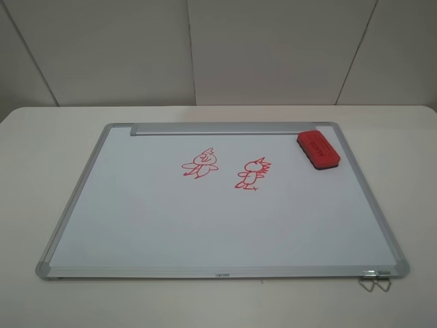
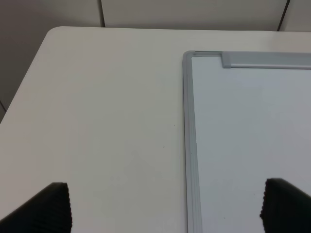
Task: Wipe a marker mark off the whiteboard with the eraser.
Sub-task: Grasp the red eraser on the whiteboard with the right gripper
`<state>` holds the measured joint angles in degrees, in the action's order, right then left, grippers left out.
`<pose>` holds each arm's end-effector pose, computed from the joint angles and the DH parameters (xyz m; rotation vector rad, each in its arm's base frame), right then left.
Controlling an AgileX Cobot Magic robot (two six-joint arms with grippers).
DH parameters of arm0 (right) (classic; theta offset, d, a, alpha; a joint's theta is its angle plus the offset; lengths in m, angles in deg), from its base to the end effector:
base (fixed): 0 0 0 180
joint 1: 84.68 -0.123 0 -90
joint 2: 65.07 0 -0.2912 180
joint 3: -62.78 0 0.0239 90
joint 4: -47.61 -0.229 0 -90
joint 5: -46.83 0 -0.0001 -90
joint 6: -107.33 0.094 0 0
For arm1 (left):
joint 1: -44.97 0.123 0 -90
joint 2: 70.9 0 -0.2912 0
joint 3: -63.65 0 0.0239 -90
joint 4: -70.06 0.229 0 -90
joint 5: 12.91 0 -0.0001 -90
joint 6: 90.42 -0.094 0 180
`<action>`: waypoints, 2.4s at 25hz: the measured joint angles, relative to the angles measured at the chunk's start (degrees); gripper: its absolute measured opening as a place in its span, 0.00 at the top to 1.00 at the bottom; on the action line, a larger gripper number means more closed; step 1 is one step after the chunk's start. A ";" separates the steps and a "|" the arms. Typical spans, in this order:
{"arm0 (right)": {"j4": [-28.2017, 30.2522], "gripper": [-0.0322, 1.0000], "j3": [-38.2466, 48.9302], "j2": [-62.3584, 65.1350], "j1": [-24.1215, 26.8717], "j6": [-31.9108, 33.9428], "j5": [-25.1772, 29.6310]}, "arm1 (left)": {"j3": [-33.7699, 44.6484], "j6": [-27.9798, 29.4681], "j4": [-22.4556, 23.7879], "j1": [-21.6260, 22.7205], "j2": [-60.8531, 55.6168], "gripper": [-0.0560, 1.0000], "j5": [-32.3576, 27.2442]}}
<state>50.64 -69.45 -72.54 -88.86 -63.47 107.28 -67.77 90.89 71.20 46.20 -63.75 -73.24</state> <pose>-0.0292 -0.0065 0.2703 0.0913 2.0170 0.0853 -0.0288 0.0010 0.2666 -0.0458 2.0250 0.0229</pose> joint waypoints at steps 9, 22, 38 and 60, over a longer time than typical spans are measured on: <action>0.00 0.23 0.00 0.00 0.00 0.00 0.00 | 0.00 0.00 0.00 0.00 0.00 0.21 0.00; 0.00 0.23 0.00 0.00 0.00 0.00 0.00 | 0.00 0.00 0.00 0.00 0.00 0.21 0.00; 0.00 0.23 0.00 -2.75 -0.60 0.00 0.00 | 0.00 0.00 0.00 0.00 0.00 0.21 0.00; 0.00 0.23 0.00 -7.64 -0.60 0.00 0.00 | 0.00 0.00 0.00 0.00 0.00 0.21 0.00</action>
<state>50.64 -69.45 -80.18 -89.46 -63.47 107.28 -67.77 90.89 71.20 46.20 -63.75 -73.24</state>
